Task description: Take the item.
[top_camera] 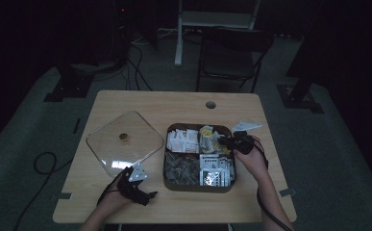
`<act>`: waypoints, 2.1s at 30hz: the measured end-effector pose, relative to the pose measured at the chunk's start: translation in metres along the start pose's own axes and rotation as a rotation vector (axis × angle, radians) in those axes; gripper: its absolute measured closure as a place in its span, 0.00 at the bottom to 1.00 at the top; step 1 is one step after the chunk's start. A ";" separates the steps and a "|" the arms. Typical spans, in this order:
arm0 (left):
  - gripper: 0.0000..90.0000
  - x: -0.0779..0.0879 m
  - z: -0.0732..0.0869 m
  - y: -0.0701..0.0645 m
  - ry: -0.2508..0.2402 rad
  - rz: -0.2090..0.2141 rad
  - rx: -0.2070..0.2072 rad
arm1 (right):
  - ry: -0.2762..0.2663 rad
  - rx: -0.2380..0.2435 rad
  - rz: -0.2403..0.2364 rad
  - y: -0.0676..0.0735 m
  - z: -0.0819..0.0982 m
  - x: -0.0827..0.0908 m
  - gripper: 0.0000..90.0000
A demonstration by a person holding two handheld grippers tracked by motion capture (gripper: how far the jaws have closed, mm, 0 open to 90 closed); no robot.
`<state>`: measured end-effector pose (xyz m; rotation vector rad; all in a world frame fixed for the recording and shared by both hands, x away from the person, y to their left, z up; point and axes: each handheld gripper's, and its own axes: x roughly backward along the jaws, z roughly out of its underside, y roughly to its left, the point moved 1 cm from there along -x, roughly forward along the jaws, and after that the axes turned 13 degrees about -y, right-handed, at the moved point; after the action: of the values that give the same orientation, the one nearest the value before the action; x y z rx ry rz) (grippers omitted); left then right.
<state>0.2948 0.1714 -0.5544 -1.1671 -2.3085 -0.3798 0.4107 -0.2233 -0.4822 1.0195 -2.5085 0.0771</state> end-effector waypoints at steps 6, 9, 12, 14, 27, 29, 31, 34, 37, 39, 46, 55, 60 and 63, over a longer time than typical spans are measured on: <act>0.00 0.000 0.000 0.000 0.000 0.000 0.000 | -0.041 -0.012 -0.017 0.002 -0.012 0.008 0.94; 0.00 0.000 0.000 0.000 0.000 0.000 0.000 | -0.057 -0.018 -0.021 0.003 -0.018 0.011 0.94; 0.00 0.000 0.000 0.000 0.000 0.000 0.000 | -0.075 -0.024 -0.019 0.002 -0.024 0.015 0.94; 0.00 0.000 0.000 0.000 0.000 0.000 0.000 | -0.089 -0.028 -0.018 0.001 -0.027 0.018 0.94; 0.00 0.000 0.000 0.000 0.000 0.000 0.000 | -0.153 -0.040 0.010 -0.009 -0.051 0.033 0.94; 0.00 0.000 0.000 0.000 -0.001 0.000 0.000 | -0.167 -0.046 0.015 -0.013 -0.055 0.036 0.94; 0.00 0.000 0.000 0.000 -0.001 0.000 0.001 | -0.179 -0.044 0.028 -0.017 -0.059 0.039 0.94; 0.00 0.000 0.000 0.000 -0.001 0.000 0.000 | -0.195 -0.051 0.043 -0.023 -0.065 0.044 0.94; 0.00 0.000 0.000 0.000 -0.001 -0.001 0.001 | -0.210 -0.060 0.062 -0.030 -0.070 0.048 0.94; 0.00 0.000 0.000 0.000 -0.001 -0.001 0.001 | -0.217 -0.062 0.073 -0.035 -0.073 0.051 0.94; 0.00 0.000 0.000 0.000 0.000 0.000 0.000 | -0.230 -0.082 0.105 -0.049 -0.076 0.057 0.94; 0.00 0.000 0.000 0.000 0.000 -0.001 0.000 | -0.215 -0.123 0.151 -0.072 -0.062 0.053 0.94; 0.00 0.000 0.000 0.000 0.000 0.000 0.000 | -0.207 -0.153 0.164 -0.082 -0.053 0.048 0.94; 0.00 0.000 0.000 0.000 0.000 0.000 0.001 | -0.199 -0.170 0.172 -0.086 -0.047 0.045 0.94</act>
<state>0.2948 0.1714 -0.5544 -1.1666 -2.3091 -0.3791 0.4574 -0.3056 -0.4301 0.7762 -2.7231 -0.1924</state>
